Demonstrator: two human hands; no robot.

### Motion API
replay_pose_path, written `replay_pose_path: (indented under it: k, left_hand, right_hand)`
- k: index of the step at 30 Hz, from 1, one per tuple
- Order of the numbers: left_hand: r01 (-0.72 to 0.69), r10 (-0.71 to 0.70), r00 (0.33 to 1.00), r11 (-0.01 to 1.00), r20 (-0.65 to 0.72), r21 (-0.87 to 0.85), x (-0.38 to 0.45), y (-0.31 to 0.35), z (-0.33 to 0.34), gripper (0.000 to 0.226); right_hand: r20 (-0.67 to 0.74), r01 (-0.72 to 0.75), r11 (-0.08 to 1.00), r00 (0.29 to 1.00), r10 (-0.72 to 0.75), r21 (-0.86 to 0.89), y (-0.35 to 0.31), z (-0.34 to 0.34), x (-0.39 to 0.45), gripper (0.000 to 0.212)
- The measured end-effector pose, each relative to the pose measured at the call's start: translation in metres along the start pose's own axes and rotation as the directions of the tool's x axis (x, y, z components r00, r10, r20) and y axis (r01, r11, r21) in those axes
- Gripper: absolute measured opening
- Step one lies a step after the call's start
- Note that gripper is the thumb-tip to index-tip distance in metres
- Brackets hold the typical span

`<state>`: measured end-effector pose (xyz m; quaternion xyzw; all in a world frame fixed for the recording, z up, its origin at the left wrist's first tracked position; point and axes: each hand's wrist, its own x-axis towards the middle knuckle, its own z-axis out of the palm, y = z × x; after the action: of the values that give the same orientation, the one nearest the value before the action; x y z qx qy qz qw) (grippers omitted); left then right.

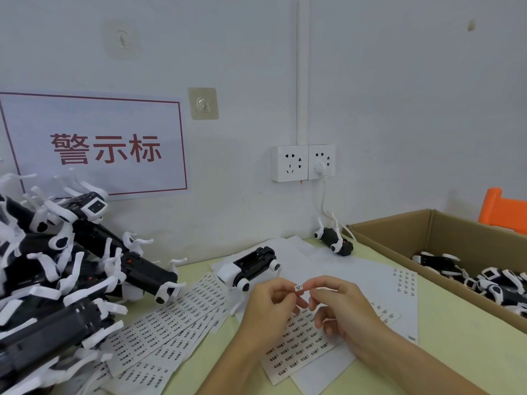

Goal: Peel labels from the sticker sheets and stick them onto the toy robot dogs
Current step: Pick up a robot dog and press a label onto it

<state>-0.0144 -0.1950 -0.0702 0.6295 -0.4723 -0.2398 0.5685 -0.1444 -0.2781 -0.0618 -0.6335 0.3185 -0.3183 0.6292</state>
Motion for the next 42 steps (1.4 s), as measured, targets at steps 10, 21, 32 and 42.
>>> replay_pose_path:
  k: [10, 21, 32, 42]
  left_hand:
    - [0.018, -0.018, 0.998, 1.000, -0.061, -0.006, 0.003, -0.004, 0.001, 0.017]
    - [0.027, -0.022, 0.996, 0.998, -0.091, 0.052, 0.001, -0.002, 0.004, 0.018]
    - [-0.040, 0.045, 0.998, 0.993, -0.045, 0.109, 0.001, -0.003, 0.005, 0.025]
    - [0.043, -0.026, 0.993, 0.988, -0.114, 0.148, 0.000, -0.006, 0.008, 0.023]
  right_hand:
    - [-0.030, 0.017, 0.998, 0.999, -0.019, -0.061, 0.004, 0.001, 0.002, 0.034]
    - [-0.162, -0.011, 0.997, 0.987, -0.001, -0.078, 0.006, 0.003, 0.003, 0.019]
    - [-0.143, 0.031, 0.991, 0.988, -0.050, -0.130, 0.003, 0.005, -0.003, 0.009]
    - [-0.111, 0.183, 0.911, 0.965, -0.239, -0.370, 0.002, 0.010, -0.009, 0.014]
